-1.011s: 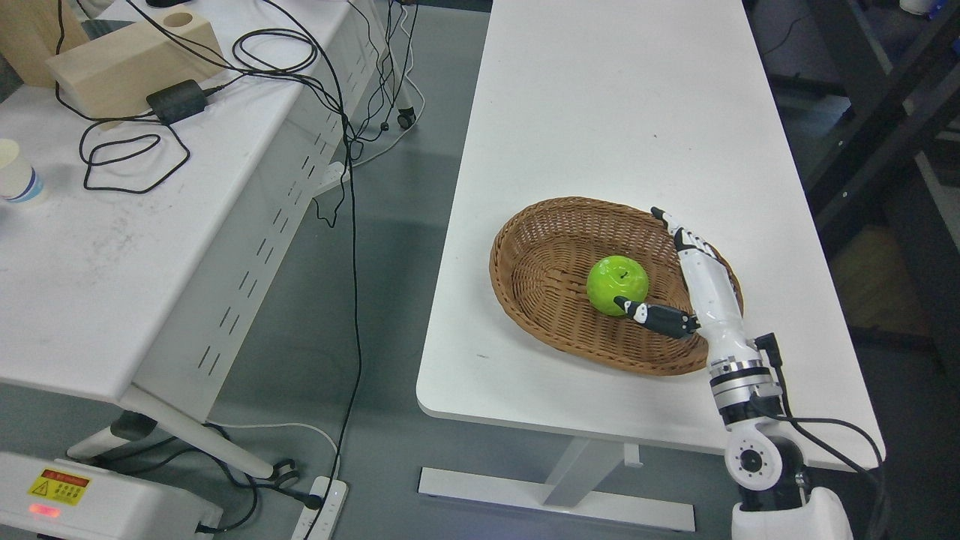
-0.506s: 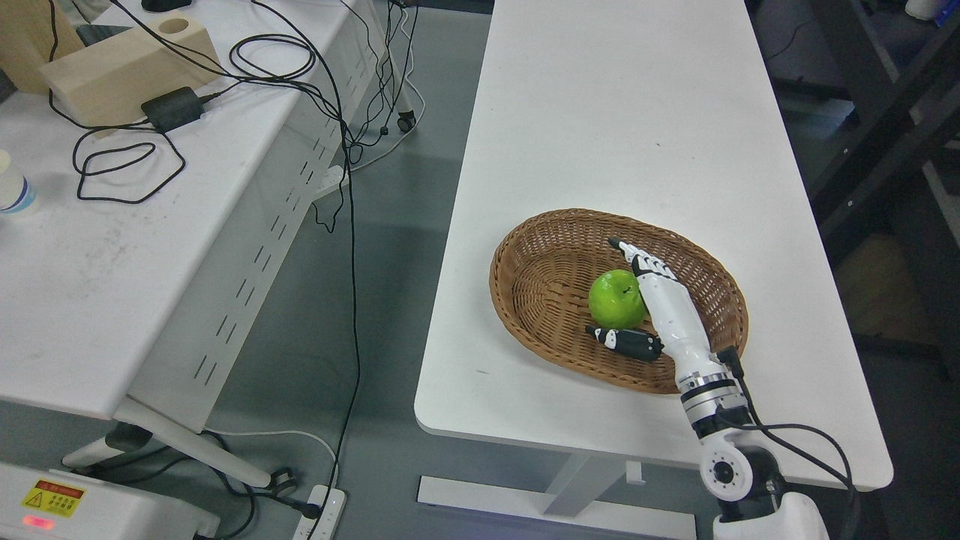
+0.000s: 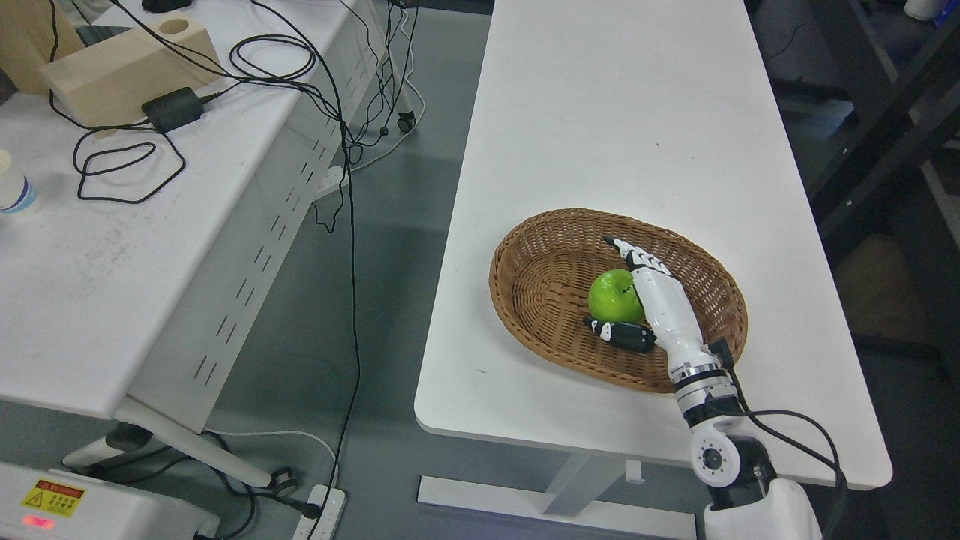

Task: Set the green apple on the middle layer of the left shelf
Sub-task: 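Close the right hand fingers around the green apple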

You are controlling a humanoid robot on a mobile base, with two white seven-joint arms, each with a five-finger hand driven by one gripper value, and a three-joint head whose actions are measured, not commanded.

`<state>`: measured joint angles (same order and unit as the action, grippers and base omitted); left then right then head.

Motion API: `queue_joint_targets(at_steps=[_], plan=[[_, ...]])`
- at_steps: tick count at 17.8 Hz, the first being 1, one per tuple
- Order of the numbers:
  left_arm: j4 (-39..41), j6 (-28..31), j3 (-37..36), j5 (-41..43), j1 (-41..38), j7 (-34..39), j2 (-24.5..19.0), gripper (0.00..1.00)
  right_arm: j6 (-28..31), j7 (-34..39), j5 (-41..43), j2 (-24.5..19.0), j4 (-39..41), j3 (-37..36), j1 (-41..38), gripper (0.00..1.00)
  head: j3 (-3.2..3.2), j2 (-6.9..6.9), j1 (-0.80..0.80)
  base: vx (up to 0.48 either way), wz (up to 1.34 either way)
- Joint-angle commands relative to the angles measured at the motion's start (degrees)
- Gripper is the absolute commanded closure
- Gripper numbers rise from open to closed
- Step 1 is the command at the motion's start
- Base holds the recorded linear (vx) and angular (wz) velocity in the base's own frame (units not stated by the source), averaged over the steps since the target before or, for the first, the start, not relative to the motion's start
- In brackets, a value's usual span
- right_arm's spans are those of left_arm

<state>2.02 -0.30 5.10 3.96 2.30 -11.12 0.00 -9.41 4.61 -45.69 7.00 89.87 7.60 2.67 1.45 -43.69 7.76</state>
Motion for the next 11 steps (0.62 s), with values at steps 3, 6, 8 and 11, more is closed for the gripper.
queue_joint_targets(at_steps=[3,6,8,11], plan=[[0.0,0.2,0.0,0.0,0.0,0.0,-1.0,0.0,0.1,0.0,-0.2,0.3,-2.5,1.0,0.2,0.18,0.0,0.0,0.0,0.0,0.0],[0.0,0.2,0.0,0.0,0.0,0.0,-1.0,0.0,-0.2,0.0,-0.1,0.3,-3.1,1.0,0.1,0.25,0.0,0.0,0.0,0.0,0.0],[0.0,0.1,0.0,0.0,0.1,0.0,-1.0,0.0,-0.3,0.0,-0.1,0.3,-3.1,0.9,0.1,0.36,0.0,0.0,0.0,0.0,0.0],[0.0,0.1,0.0,0.0,0.0,0.0,-1.0,0.0,-0.3,0.0,0.6,0.3,-3.1,0.3,-0.1,0.59,0.0,0.0,0.0,0.0,0.0]])
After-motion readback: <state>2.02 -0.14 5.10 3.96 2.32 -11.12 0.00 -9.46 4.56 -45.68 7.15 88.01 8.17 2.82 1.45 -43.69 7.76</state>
